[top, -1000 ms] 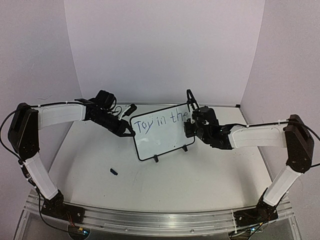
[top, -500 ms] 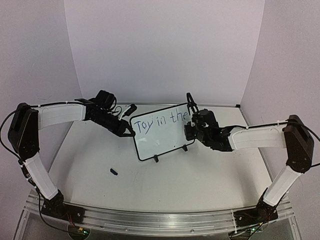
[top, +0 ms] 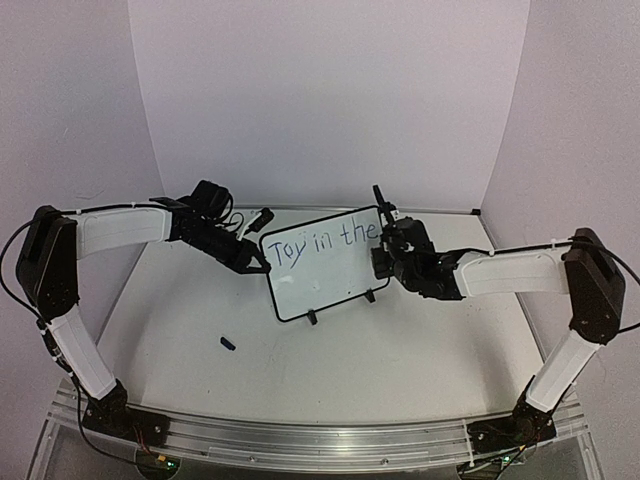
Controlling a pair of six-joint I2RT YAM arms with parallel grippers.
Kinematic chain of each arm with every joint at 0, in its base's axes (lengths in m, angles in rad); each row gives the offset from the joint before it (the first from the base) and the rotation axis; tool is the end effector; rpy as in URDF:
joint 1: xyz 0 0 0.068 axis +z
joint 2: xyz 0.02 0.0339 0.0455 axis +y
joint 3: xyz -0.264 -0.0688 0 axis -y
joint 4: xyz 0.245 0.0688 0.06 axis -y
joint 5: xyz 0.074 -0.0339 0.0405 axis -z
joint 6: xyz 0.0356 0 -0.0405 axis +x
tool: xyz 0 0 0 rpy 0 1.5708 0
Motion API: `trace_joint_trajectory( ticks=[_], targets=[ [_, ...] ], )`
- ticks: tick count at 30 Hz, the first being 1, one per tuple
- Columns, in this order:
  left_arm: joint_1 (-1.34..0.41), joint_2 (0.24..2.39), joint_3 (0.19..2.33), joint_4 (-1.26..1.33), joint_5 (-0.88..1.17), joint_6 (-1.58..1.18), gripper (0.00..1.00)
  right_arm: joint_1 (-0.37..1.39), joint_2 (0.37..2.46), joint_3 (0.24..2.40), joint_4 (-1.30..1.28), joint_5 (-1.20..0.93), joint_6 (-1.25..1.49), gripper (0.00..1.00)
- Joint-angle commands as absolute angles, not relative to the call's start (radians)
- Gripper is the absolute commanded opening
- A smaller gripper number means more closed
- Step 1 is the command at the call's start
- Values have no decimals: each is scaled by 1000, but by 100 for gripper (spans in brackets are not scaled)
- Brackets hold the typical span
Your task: Write a sentence on the whiteboard
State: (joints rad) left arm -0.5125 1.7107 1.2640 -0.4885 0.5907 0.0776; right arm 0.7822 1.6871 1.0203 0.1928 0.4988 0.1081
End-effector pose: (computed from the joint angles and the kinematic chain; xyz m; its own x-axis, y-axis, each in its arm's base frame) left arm 0.3085 -0.1963 0.2399 -0.6453 0.4370 -0.6266 0.7477 0.5294 -0.4008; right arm 0.2773 0.2515 0.2233 -0.3561 -0.2203 -0.9081 -0.2803 0.9523 -0.1211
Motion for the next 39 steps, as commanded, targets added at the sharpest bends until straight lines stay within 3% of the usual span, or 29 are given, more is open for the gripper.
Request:
trace_joint_trajectory(
  ticks=[1,24,39],
  targets=[
    [-516,1734,1293,-510,522,90,0,770,1689,1057,188,539,101,0],
    [-523,1732,1295,-509,525,81,0,777,1233,884,22,240,186,0],
    [-546,1737,1306,-530,508,69,0,1059,1323,981,-24,287,179,0]
  ],
)
